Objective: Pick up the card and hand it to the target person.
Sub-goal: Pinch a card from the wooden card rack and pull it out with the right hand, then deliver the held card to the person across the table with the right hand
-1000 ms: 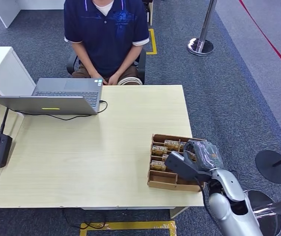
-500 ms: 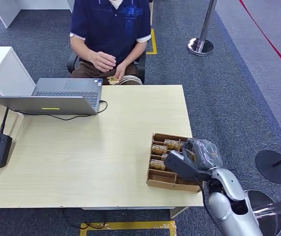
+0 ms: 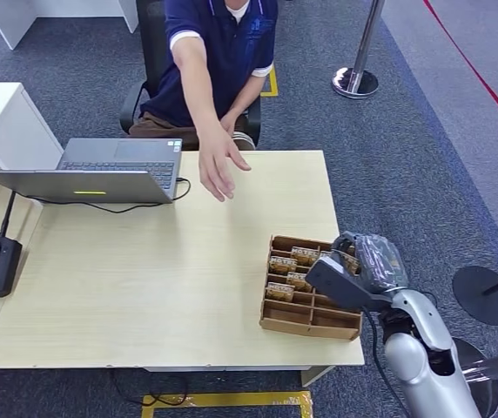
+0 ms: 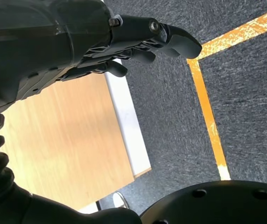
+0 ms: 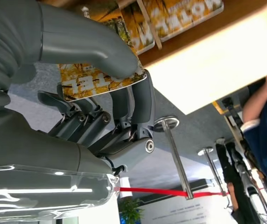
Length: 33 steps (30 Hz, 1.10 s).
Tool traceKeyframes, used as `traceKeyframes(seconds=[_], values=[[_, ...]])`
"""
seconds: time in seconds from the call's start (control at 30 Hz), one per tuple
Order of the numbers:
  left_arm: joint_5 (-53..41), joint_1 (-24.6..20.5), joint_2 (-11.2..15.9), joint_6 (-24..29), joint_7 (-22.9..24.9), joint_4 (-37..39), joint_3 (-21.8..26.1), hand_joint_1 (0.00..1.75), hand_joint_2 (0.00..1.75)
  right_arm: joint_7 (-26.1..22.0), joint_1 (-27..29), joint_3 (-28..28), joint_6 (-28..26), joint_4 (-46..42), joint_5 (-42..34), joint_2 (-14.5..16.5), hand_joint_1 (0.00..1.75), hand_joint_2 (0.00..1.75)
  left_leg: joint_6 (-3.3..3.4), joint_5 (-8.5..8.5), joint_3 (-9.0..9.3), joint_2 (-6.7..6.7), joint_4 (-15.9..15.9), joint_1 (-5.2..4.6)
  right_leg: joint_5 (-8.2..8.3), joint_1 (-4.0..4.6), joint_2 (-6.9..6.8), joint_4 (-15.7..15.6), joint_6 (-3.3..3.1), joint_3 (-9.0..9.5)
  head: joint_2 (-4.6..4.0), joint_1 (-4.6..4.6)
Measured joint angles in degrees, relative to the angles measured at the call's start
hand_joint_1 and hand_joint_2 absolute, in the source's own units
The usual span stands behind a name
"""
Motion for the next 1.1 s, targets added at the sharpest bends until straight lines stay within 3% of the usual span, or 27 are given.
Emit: traceKeyframes(seconds=[0.2,0.37,0.63,0.77,1.1], values=[[-0.01,0.01,0.02,0.0,-0.25,0.0,0.0,0.0,1.75,-3.17,-2.63,-2.29,3.01,-0.3,-8.23,-1.56,1.75,1.75,0.0,0.0,0.0,0.0,0.0,0.0,0.0,0.0,0.0,0.0,0.0,0.0,0.0,0.0],[-0.24,0.0,0.05,-0.32,-0.45,0.0,-0.02,0.0,1.75,-7.78,-6.92,-4.82,11.1,0.89,-21.39,-3.43,1.75,1.75,0.0,0.0,-0.01,0.01,0.0,0.0,0.01,0.0,0.01,0.0,0.0,0.0,0.0,0.0],[-0.92,-0.06,0.1,-0.68,-0.42,0.0,-0.02,0.0,1.75,-11.78,-16.64,-6.08,18.86,11.13,-33.61,-4.29,1.75,1.75,-0.02,0.03,-0.01,0.01,0.0,0.01,0.03,0.01,0.02,0.02,0.01,0.01,0.0,-0.01],[-1.27,-0.15,0.11,-0.81,-0.33,0.0,-0.09,0.0,1.75,-12.16,-21.05,-5.99,19.39,17.38,-36.0,-3.1,1.75,1.75,-0.03,0.05,-0.03,0.0,0.0,0.02,0.04,0.01,0.03,0.04,0.0,0.01,0.0,0.01],[-2.25,-0.57,0.13,-1.13,0.42,0.0,-1.4,0.0,1.75,-12.94,-29.44,-3.85,15.62,30.42,-36.46,3.37,1.75,1.75,-0.04,0.07,-0.04,-0.02,0.0,0.03,0.04,0.02,0.01,0.05,0.0,0.01,0.0,-0.01]])
